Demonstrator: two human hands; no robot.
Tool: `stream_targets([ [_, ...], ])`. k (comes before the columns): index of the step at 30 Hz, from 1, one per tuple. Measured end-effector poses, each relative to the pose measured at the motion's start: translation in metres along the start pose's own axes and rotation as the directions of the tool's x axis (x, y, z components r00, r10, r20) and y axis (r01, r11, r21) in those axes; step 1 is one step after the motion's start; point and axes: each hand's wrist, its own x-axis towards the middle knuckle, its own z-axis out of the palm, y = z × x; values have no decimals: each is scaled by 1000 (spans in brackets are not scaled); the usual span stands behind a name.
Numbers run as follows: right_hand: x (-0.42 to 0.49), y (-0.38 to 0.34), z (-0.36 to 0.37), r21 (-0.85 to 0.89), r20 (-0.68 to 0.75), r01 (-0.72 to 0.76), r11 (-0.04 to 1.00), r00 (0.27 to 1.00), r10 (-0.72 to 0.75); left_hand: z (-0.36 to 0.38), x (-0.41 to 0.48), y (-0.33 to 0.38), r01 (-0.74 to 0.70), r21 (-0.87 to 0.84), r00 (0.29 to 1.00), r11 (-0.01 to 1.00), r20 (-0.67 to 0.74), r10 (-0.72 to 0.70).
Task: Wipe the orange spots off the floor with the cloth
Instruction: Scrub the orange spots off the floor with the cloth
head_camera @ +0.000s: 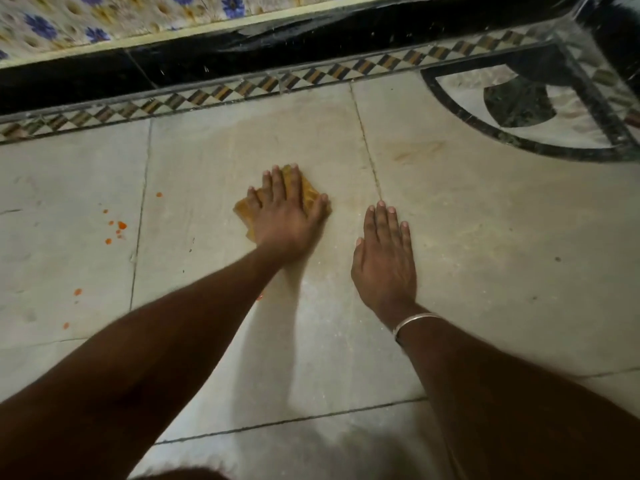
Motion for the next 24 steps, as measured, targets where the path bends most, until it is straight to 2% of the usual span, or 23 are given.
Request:
stream_targets([
  [2,2,-2,0,-4,-5,-11,1000,1000,11,5,-20,14,110,-18,994,994,-22,-111],
  [3,4,-3,0,-4,2,-17,1000,1000,17,8,-31,27,100,-23,995,995,-7,-101],
  [7,3,-5,-3,-50,59,2,999,998,1,14,-35,54,-129,26,991,991,23,128],
  [9,3,-4,-1,-41,45,1,999,999,1,11,-8,41,-160,26,987,987,25,159],
  [12,1,0,0,-31,27,-10,999,1000,11,-1,15,4,2,10,1000,1000,-6,-2],
  [15,1,-2,0,-27,29,-10,1000,1000,11,2,-16,-4,116,2,992,993,-43,-116],
  [18,2,-3,1,-39,37,-12,999,999,13,15,-61,26,-16,28,1000,999,-1,16],
  [21,4,-2,2,-43,30,-6,999,1000,7,11,-34,39,-203,50,979,978,37,201],
  [22,3,-1,2,-36,28,-3,999,1000,4,7,-19,33,-210,48,977,976,51,208],
  [24,1,0,1,-28,19,1,1000,1000,0,-4,5,9,-104,27,994,994,29,103],
])
